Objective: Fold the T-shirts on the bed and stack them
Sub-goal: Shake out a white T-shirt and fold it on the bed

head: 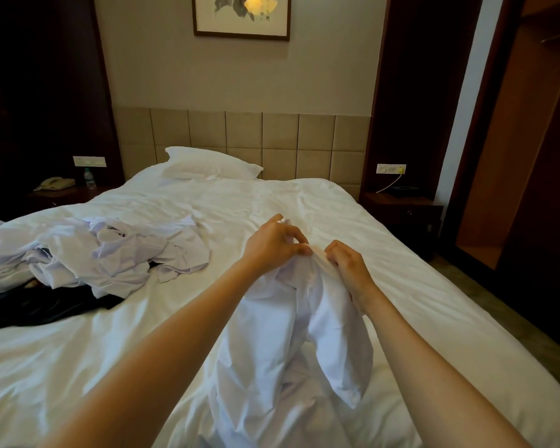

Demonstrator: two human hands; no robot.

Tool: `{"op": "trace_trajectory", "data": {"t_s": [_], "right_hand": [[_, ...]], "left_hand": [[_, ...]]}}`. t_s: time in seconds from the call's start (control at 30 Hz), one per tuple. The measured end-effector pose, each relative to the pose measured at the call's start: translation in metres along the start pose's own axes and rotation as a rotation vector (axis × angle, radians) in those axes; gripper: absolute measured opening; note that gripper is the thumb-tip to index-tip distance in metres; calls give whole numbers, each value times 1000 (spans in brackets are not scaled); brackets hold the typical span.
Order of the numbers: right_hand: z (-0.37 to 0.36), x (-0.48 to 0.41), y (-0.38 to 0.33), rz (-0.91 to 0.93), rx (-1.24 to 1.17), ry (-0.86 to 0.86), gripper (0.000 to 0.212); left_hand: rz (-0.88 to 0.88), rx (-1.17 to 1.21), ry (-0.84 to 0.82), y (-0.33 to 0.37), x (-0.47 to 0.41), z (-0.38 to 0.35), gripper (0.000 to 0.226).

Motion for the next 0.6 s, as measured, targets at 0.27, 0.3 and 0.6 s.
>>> {"op": "trace_trajectory", "data": {"t_s": [0.27,0.3,0.6], "right_hand": [[1,2,-6,66,107,-74,34],[2,2,-6,67,118,-79,34],[3,2,-7,75,142,-105,38]], "left_hand": [[-53,-7,-81,4,-2,-6,23],[-62,-2,-89,5,-2,-7,22],[-111,16,-102,14,-3,-14,24]]}}
Point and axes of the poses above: each hand's wrist, its own x-axis away from the middle knuckle, its own z-axis out of the back of the hand, y = z × x, the point moved 6 cm from there along -x, towards the middle knuckle, and after that the axes turned 5 degrees about z, right-handed, at the moved point
